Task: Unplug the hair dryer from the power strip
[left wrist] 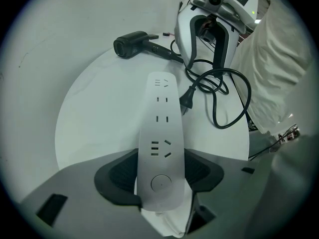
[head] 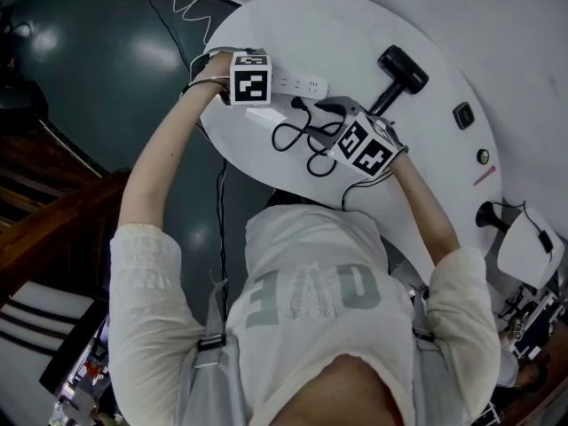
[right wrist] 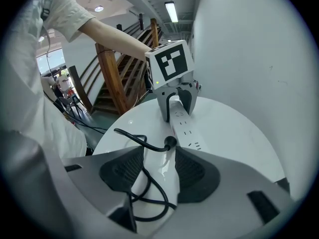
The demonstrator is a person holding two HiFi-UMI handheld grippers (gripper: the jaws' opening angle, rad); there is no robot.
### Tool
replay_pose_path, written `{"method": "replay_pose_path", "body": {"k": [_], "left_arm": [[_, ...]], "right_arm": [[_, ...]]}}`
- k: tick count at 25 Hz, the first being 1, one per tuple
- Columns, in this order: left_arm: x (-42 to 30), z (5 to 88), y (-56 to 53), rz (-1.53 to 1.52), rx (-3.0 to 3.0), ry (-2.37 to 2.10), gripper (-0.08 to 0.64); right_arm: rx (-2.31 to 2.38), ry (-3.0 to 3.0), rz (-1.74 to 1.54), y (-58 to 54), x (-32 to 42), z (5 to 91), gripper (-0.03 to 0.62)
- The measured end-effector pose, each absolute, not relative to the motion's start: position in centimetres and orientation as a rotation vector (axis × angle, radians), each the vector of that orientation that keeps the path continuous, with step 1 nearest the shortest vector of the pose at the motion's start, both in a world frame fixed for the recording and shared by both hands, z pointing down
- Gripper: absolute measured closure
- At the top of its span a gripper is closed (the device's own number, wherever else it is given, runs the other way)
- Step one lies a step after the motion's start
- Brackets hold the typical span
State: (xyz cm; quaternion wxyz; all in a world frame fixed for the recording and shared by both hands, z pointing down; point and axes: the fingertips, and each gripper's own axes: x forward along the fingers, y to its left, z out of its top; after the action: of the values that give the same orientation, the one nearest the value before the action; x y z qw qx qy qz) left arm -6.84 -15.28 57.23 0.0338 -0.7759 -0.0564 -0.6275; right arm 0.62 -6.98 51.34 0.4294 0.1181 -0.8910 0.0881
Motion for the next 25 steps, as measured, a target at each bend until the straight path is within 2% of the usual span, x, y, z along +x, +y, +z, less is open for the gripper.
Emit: {"method": "replay_pose_path", "body": {"k": [6, 13, 17, 22, 25], "left_arm": [[-6.9, 57.4, -15.0, -1.937, -2.399, -0.186, 0.290], [-6.8, 57.2, -15.3, -1.925, -2.389, -0.179, 0.290], [-7.1, 56.9, -15.5, -1.924, -2.416, -0.116, 0.290], [-9.1, 56.4, -15.8, -1.965, -2.368, 0.016, 0.290], [-8.6, 54.2, -16.0, -1.832, -2.508, 0.134, 0.290]], "right_arm": [[0.311, -2.199, 0.202, -7.9, 1.9, 50.6, 0.397], [0.498, -2.287, 0.166, -13.3, 0.0, 46.8, 0.401], [0.694, -2.393, 0.134, -16.4, -1.3, 42.7, 0.460], [0.822, -2.515, 0.121, -18.3, -2.9, 38.4, 0.477], [0.828, -2.566, 0.134, -18.4, -3.6, 37.0, 0.477]]}}
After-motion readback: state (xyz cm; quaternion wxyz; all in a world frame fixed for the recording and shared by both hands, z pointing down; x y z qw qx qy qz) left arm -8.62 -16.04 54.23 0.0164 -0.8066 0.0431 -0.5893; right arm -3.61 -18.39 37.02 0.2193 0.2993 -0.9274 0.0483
